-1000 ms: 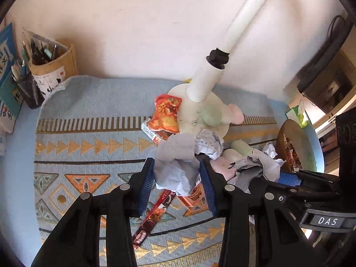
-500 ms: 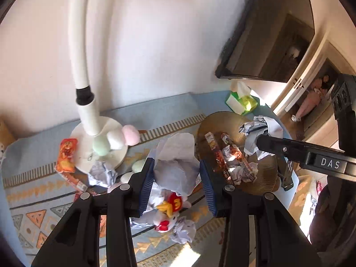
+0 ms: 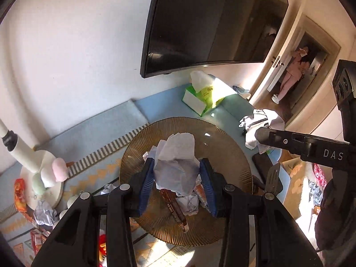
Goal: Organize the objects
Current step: 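Carry both papers to the glass plate and open both tools over it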
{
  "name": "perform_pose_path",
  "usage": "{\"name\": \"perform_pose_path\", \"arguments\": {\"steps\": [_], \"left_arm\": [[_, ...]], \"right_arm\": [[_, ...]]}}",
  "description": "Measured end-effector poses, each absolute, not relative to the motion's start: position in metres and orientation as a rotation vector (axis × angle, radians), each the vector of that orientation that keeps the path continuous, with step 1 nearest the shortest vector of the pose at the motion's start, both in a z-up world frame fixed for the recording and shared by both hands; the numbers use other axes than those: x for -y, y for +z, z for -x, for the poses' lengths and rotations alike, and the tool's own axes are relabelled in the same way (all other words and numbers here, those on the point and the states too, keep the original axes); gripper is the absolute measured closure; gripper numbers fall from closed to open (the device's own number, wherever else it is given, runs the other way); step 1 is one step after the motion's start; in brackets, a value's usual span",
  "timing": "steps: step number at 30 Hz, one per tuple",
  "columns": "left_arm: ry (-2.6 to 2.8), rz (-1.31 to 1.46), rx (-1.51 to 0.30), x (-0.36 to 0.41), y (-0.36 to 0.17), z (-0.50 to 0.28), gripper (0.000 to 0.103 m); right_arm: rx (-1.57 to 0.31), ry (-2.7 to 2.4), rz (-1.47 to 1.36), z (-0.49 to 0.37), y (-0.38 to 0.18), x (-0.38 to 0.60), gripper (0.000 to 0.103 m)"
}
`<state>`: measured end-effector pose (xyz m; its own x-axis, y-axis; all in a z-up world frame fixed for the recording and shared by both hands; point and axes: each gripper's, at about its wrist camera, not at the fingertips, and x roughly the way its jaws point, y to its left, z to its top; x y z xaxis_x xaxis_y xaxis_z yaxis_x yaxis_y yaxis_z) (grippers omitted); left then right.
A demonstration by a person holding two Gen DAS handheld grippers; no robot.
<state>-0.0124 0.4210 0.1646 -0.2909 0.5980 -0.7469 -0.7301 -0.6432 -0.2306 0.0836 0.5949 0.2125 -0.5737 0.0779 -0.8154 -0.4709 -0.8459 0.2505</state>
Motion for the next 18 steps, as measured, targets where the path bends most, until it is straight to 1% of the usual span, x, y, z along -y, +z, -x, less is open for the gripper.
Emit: {"name": "perform_pose_path", "arguments": {"steps": [2,4,5,6,7,12,18], "left_arm": [[2.011,1.061,-0.208,-0.429,0.163,0.012,0.063],[2.012,1.062,-0.201,-0.434,0.161,0.013,0.052],[2.019,1.075,-0.197,-0.434,0.16,0.014,0.037],[2.032,1.087,-0.189,-0.434,0.158,0.015,0.025],[2.039,1.093,-0.174,-0.432,0.156,0.016,0.024],[2.04,1.163,-0.151,-0.421,0.144,0.018,0.024],[2.053,1.238,-0.078,-0.397,0.134,0.019,0.024]], "right_arm": [[-0.64,2.46,1.243,-0.081,0.211,-0.6,0.057],[-0.615,2.468,1.264,-0.075,0.207,-0.602,0.056],[-0.602,2.469,1.277,-0.073,0.205,-0.603,0.053],[-0.59,2.465,1.287,-0.071,0.202,-0.604,0.052],[-0.583,2.46,1.297,-0.07,0.2,-0.605,0.051],[-0.614,2.444,1.333,-0.07,0.189,-0.613,0.051],[-0.617,2.451,1.358,-0.065,0.186,-0.609,0.051]]}}
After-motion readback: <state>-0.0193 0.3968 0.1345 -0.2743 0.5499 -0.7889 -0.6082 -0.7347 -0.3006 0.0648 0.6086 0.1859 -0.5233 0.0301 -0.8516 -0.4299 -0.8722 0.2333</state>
